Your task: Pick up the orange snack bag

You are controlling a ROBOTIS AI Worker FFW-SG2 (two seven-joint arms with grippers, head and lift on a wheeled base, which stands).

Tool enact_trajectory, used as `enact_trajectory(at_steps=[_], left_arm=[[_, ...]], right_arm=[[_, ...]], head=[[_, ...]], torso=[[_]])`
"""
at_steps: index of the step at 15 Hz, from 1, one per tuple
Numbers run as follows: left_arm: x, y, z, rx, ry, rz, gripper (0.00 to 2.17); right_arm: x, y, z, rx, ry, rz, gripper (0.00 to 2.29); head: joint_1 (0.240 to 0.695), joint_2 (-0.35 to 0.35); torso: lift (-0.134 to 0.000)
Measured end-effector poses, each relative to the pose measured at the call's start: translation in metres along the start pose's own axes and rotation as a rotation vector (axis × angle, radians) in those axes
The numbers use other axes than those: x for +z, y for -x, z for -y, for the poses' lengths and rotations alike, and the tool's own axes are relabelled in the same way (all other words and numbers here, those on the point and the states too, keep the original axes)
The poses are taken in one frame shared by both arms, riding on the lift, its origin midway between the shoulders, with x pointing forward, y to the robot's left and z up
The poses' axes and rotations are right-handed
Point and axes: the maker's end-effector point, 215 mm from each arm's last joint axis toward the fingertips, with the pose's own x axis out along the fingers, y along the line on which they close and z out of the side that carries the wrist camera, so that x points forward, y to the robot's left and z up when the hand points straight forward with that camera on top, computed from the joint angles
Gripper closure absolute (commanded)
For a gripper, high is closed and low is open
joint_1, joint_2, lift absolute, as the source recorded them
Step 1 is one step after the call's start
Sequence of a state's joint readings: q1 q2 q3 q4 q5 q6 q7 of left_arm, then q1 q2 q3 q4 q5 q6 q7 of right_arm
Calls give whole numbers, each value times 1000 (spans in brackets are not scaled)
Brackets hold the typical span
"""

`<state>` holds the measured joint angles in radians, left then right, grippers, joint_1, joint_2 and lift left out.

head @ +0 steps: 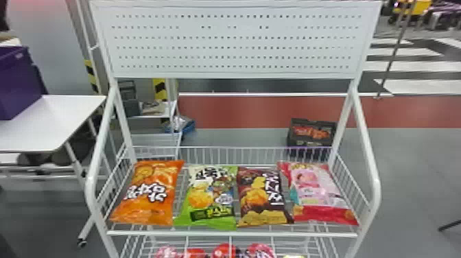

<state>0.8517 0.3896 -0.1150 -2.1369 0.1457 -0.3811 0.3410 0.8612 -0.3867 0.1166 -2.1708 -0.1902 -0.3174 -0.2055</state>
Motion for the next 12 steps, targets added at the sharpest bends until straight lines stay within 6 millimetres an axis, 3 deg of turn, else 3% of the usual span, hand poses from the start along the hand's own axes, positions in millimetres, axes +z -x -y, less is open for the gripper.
enact_trajectory(at_steps=[12], left_arm=[[-2,-2,0,0,4,-2,53]], right_arm=[[-2,-2,1,-1,3,-2,144]], head=[[499,0]], torso=[[0]])
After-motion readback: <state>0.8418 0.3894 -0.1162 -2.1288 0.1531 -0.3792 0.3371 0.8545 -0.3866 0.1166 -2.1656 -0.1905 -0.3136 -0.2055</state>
